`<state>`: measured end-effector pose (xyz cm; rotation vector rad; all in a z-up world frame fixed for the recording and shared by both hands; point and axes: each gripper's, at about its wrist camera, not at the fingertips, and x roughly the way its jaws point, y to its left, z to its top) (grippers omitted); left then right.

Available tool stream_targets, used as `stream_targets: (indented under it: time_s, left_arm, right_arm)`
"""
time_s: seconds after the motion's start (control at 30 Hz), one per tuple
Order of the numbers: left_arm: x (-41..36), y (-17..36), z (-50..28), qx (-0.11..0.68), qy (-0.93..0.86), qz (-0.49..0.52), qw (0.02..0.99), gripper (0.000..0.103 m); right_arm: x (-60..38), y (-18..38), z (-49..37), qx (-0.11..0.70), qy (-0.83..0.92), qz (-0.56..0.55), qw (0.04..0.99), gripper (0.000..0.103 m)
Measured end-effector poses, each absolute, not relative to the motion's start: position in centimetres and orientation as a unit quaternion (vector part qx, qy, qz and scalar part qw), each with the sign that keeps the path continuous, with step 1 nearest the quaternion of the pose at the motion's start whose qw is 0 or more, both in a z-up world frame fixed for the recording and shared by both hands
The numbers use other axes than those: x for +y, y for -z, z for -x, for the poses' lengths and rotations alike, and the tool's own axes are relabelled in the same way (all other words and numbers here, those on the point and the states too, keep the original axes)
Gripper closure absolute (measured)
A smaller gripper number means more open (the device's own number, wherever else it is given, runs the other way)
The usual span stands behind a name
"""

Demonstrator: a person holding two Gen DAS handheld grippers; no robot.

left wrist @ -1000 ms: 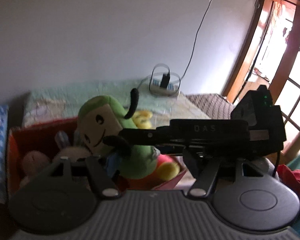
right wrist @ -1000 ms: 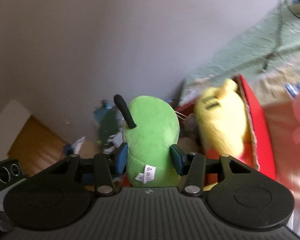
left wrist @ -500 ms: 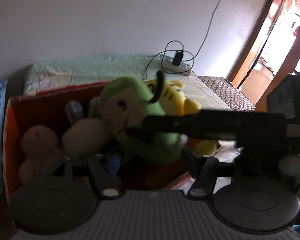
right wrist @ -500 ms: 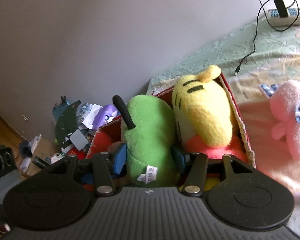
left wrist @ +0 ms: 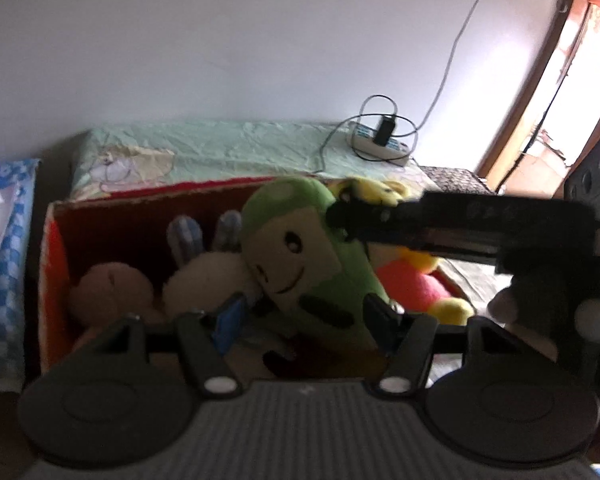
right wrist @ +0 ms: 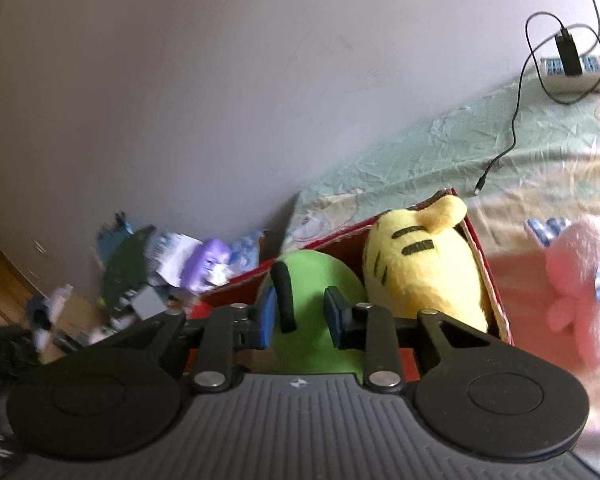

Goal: Organize objects
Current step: 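Lower the green plush beside the tiger and open the right gripper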

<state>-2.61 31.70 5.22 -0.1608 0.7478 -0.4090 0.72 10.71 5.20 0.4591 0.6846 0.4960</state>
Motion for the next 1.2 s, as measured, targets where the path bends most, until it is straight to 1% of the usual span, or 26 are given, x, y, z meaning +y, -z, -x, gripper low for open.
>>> stream_targets:
  time_s: [0.2, 0.3, 0.5, 0.6, 0.77, 0.9, 0.97, 1.1, 1.2]
  left_arm:
    - [31.7, -5.0, 2.1, 0.372, 0.185, 0.075, 0.907, 0.037]
    - [31.4, -4.7, 2.0, 0.377, 0.181, 0.068, 0.906, 0.038]
    - [30.6, -4.3, 1.1, 0.391, 0.164, 0.054, 0.904, 0.038]
    - [30.1, -4.2, 0.9, 0.398, 0.155, 0.042, 0.903, 0.038]
    - [29.1, -3.6, 0.3, 0.42, 0.131, 0.021, 0.898, 0.038]
    - [28.5, -3.5, 0.1, 0.432, 0.112, 0.013, 0.895, 0.036]
    - [28.2, -3.4, 0.2, 0.433, 0.103, 0.008, 0.895, 0.033]
    - [28.1, -3.5, 0.2, 0.437, 0.092, 0.011, 0.895, 0.031]
    - [28.0, -3.4, 0.2, 0.44, 0.082, 0.01, 0.894, 0.026]
  right_arm:
    - [10.6, -4.0, -0.2, 0.374, -0.232, -0.214, 0.872, 0.076]
    - [10.0, -3.4, -0.4, 0.376, -0.222, -0.233, 0.869, 0.076]
    - [10.7, -3.2, -2.9, 0.391, -0.205, -0.226, 0.869, 0.078]
    - [10.0, -2.9, -2.1, 0.407, -0.212, -0.235, 0.857, 0.078]
    - [9.7, -2.5, -2.6, 0.408, -0.215, -0.249, 0.852, 0.077]
    - [9.9, -2.7, -1.7, 0.389, -0.226, -0.224, 0.864, 0.076]
    - [9.6, -2.6, -1.5, 0.386, -0.227, -0.231, 0.864, 0.076]
    - [9.2, -2.7, -1.6, 0.387, -0.231, -0.239, 0.86, 0.076]
    - [9.0, -2.7, -1.4, 0.384, -0.233, -0.239, 0.861, 0.076]
